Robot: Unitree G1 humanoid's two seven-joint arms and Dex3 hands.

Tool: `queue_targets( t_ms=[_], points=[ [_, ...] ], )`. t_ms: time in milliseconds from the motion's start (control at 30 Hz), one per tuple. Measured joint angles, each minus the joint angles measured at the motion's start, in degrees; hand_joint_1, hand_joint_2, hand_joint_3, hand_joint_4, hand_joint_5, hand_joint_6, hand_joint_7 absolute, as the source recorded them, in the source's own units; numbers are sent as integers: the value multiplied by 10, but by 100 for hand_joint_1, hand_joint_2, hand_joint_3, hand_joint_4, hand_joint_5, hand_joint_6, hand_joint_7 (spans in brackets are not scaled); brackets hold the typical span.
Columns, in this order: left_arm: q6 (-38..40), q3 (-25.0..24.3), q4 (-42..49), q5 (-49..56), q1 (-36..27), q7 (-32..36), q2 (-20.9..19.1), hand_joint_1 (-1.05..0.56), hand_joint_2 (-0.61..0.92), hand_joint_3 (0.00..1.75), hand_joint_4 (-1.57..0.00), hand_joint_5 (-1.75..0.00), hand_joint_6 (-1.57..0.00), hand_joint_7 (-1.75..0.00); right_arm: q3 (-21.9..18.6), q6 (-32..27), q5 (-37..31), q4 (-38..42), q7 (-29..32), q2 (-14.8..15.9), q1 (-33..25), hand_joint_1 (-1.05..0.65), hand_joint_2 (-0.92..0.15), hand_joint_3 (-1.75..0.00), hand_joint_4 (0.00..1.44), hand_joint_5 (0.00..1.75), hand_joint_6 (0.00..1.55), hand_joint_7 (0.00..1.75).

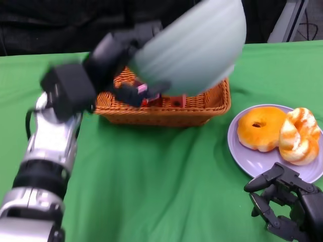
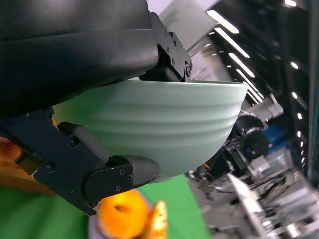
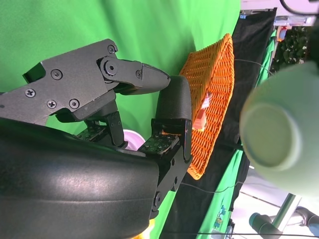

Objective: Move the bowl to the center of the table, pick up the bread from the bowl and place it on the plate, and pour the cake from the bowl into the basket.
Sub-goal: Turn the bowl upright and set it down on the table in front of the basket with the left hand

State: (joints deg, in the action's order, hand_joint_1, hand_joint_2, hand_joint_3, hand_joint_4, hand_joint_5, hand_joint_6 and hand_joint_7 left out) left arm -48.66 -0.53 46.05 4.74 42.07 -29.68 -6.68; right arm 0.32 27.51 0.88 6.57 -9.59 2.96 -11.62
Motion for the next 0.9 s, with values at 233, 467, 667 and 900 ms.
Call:
queue_targets(
  t_ms=[233, 467, 667, 900],
  points=[
    [-226, -9, 7, 150, -70, 152, -58, -11, 40, 128, -82, -173, -86, -127, 0, -8, 0, -16, 0, 0, -9, -20, -75, -61, 64, 161, 62, 134],
    [-301, -28, 2, 282, -100, 289, -85, -9, 36, 126, -86, -174, -86, -129, 1, -18, 2, -29, -2, 0, -17, -20, -74, -63, 64, 161, 62, 134],
    [-366, -60, -15, 439, -166, 409, -122, -10, 36, 116, -96, -152, -92, -116, 1, -26, 10, -32, -8, 0, -21, -20, -75, -62, 64, 161, 61, 133],
    [-358, -36, -17, 572, -207, 626, -157, -7, 38, 115, -100, -145, -88, -126, 1, -28, 11, -36, -8, 0, -25, -21, -76, -58, 64, 160, 61, 133]
  ],
)
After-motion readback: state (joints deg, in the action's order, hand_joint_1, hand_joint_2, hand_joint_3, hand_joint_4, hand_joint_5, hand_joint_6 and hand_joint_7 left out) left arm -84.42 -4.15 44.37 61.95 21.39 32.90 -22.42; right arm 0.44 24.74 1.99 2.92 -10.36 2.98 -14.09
